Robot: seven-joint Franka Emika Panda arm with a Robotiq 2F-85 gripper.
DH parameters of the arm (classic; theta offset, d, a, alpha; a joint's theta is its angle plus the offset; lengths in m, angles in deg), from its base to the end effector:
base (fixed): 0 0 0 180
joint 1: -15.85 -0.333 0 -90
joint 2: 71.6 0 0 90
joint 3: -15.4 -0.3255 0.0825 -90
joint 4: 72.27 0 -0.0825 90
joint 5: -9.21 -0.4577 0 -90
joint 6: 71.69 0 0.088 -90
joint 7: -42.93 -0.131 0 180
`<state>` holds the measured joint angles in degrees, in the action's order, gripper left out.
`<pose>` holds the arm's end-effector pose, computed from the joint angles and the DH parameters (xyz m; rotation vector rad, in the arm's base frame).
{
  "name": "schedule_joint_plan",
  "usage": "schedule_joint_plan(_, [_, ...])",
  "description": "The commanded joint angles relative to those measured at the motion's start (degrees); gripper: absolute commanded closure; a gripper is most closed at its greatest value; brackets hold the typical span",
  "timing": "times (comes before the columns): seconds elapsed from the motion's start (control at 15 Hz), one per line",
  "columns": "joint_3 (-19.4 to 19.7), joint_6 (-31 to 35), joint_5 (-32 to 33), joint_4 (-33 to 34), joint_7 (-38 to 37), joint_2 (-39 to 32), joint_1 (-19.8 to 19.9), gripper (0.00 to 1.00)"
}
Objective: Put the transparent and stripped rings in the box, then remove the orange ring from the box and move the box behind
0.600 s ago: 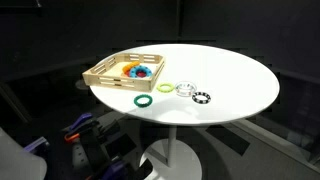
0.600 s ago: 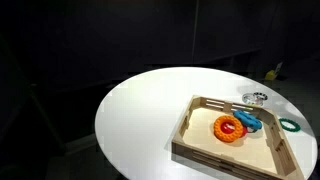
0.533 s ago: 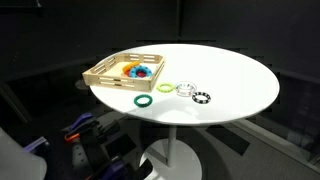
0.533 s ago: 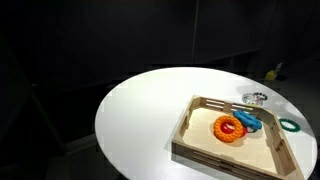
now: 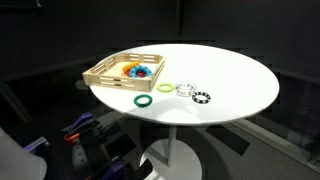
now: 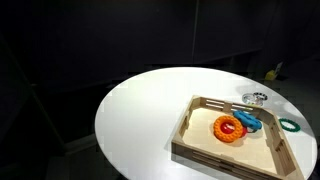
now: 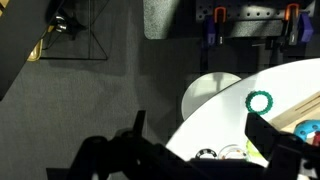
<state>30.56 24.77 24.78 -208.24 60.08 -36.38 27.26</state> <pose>0.3666 -0.2252 0.4954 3.0549 -0.1040 -0.1879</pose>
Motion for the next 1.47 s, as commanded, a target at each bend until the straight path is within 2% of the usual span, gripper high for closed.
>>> schedule_joint_plan(0.0, [-0.84, 1.27, -1.22, 3.0, -2.28, -3.31, -1.34, 0.0])
schedule_joint_plan(0.67, [-5.34, 8.34, -6.76, 7.88, -8.58, -13.96, -5.39, 0.0])
schedule_joint_plan(1.2, [-7.27, 20.99, -9.89, 4.74, -13.4, -21.96, -5.51, 0.0])
schedule_joint_plan(1.4, [-7.71, 21.35, -10.13, 5.04, -14.8, -24.03, -5.45, 0.0])
